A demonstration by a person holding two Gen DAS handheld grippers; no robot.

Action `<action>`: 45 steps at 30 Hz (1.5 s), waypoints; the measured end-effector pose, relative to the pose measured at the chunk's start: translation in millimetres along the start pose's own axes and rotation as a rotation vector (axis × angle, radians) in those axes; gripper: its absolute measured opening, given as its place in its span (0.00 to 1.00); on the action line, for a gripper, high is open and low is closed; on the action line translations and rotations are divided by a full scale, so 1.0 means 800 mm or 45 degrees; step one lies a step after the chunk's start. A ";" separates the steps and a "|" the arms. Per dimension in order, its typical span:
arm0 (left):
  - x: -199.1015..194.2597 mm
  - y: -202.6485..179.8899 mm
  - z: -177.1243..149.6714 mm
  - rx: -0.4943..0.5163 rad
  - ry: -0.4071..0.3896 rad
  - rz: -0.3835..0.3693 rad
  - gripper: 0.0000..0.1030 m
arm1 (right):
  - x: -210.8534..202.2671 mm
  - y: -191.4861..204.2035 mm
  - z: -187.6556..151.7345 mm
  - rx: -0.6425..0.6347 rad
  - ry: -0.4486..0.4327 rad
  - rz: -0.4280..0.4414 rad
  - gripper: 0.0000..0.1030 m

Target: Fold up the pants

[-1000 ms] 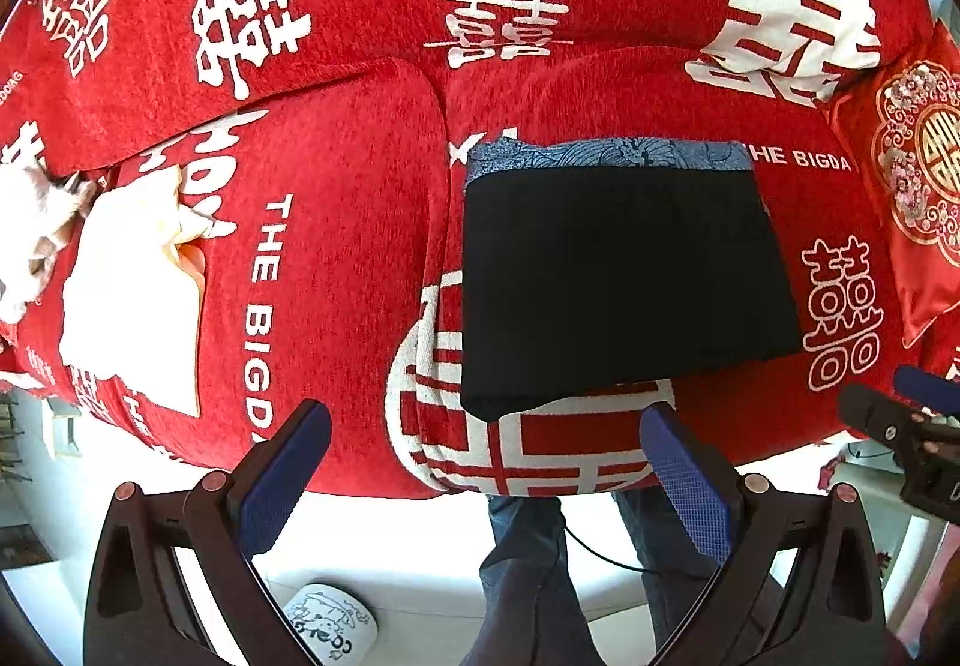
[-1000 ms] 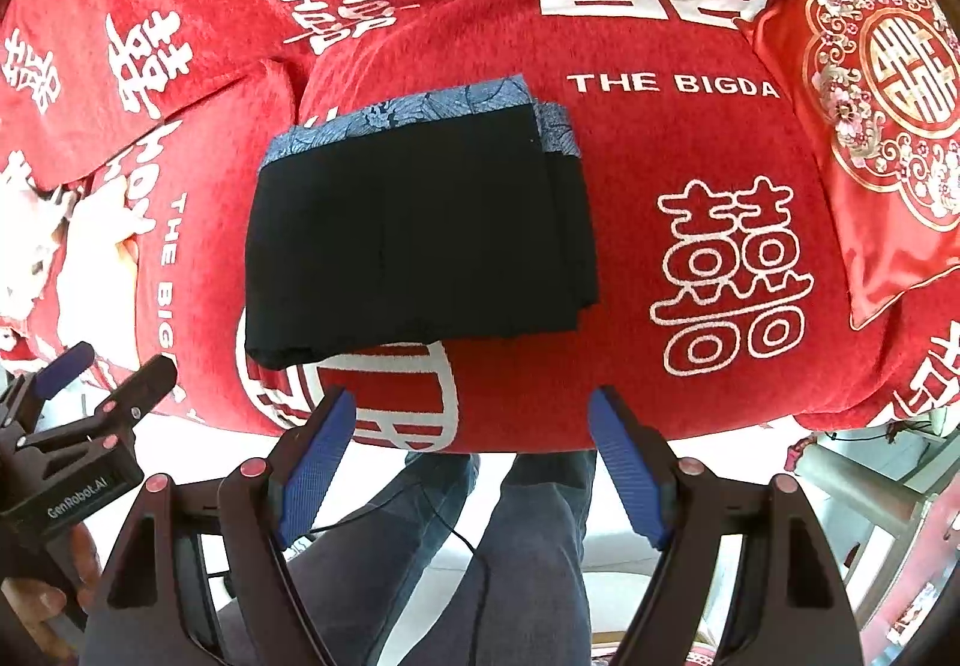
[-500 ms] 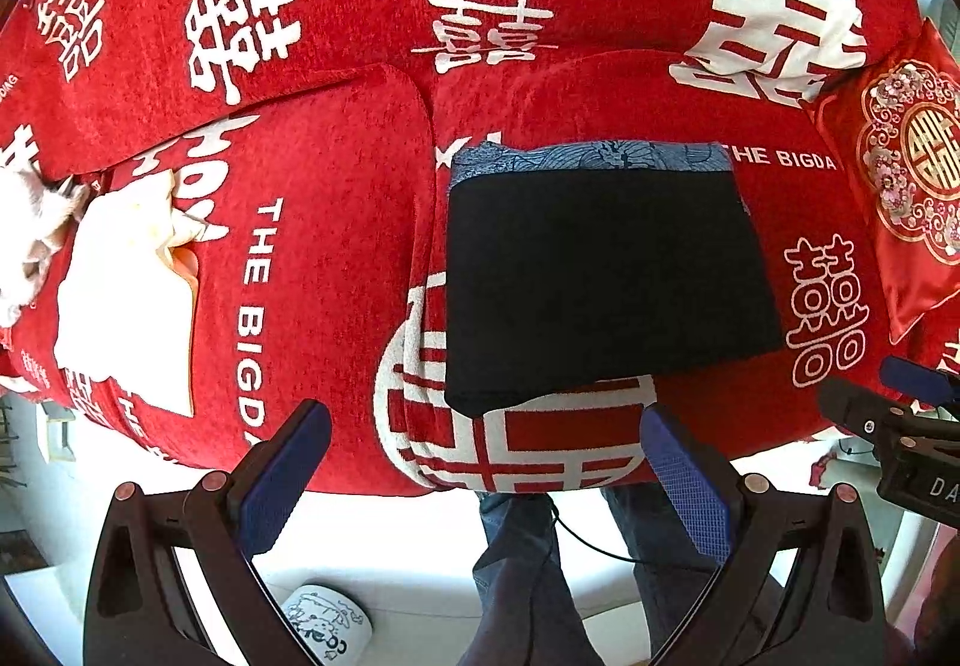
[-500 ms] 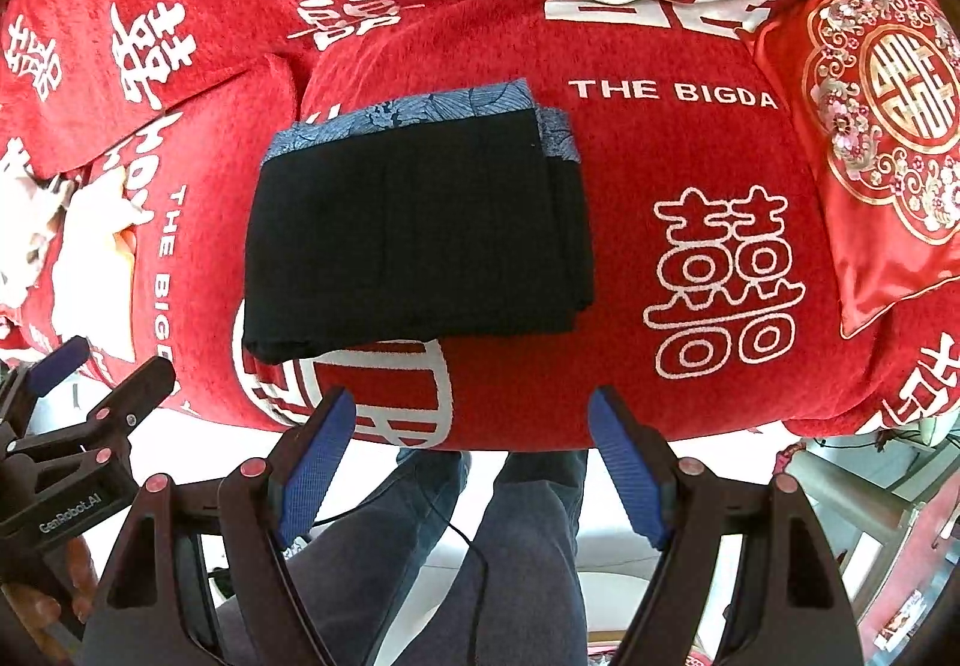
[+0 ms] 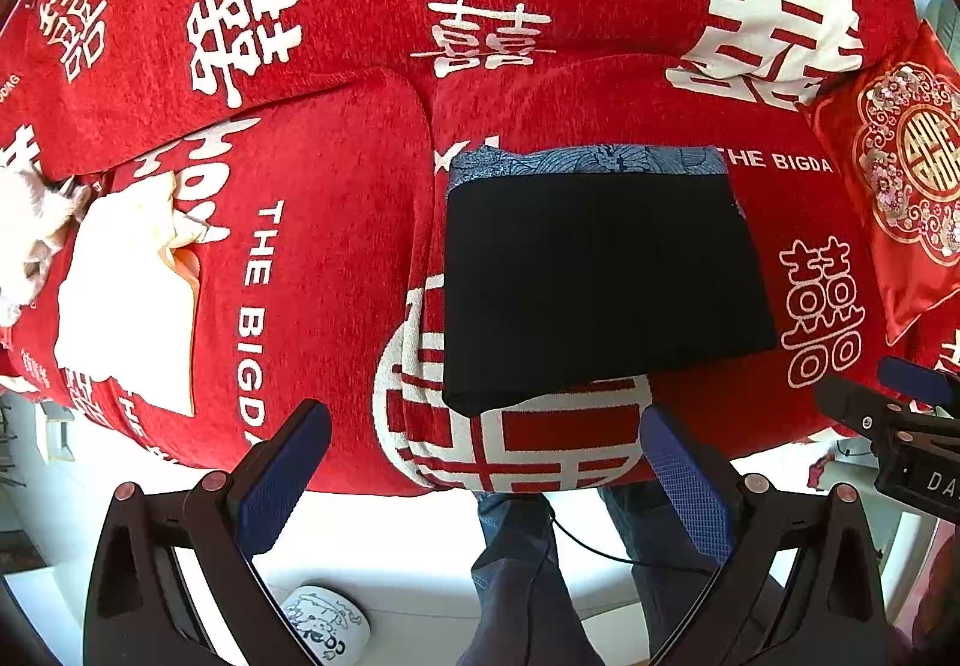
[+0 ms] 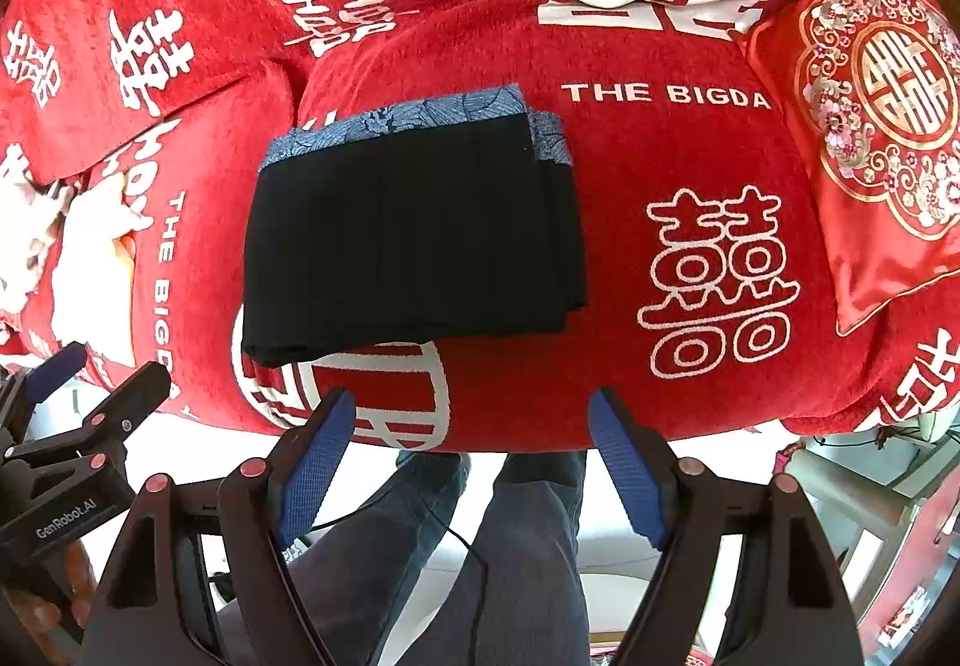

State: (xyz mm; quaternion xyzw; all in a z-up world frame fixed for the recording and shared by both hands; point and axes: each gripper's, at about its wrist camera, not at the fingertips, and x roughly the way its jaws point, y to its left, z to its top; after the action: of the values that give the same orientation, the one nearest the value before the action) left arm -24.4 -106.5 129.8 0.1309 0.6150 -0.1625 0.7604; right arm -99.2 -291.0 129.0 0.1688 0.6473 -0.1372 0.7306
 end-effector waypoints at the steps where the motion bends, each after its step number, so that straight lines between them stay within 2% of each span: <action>1: 0.000 0.000 0.000 0.001 0.000 0.000 1.00 | 0.000 0.000 0.001 0.001 0.001 0.002 0.80; 45: -0.001 0.000 0.000 0.037 -0.001 -0.015 1.00 | -0.006 0.000 -0.002 0.004 -0.012 -0.009 0.80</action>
State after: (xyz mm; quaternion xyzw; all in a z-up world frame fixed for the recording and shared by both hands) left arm -24.3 -106.7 131.0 0.1382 0.6130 -0.1758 0.7578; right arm -101.4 -290.7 133.6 0.1671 0.6443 -0.1417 0.7328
